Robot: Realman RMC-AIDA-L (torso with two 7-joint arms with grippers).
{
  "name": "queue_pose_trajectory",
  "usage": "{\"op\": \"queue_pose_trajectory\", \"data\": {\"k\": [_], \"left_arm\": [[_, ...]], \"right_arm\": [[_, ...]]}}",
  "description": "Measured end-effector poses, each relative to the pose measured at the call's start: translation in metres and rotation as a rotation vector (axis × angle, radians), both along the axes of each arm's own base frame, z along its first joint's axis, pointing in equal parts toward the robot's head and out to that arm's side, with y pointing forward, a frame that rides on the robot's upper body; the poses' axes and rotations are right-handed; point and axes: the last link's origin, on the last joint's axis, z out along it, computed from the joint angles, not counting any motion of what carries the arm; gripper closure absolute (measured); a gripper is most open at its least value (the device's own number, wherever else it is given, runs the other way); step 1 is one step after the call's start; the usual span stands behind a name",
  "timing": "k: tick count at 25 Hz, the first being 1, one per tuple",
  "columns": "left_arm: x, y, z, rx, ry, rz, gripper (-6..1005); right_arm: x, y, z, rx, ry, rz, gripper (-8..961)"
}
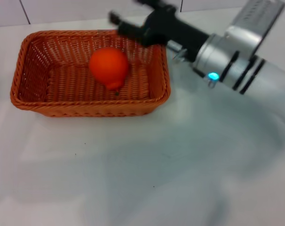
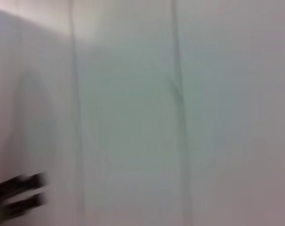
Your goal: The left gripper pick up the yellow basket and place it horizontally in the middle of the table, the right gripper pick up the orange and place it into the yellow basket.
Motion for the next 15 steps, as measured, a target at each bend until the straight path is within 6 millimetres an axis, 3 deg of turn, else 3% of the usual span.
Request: {"op": "queue_pose_trajectory", "data": {"k": [5,10,15], "left_arm": [[-0.006,-0.001,0.005,0.036,0.014,0.03,122],[-0.014,-0.002,0.005,0.057,0.046,0.079,122],[-0.025,-0.006,0.003,0.084,0.092,0.139,122]], "right_arm": [[0.032,0.009,0.035,0.246,0.052,-0.141,7],[0.088,0.004,0.08,0.442,0.146,-0.369,6],[0.145,-0.02,0.106,0.568,0.177,-0.561,7]]}}
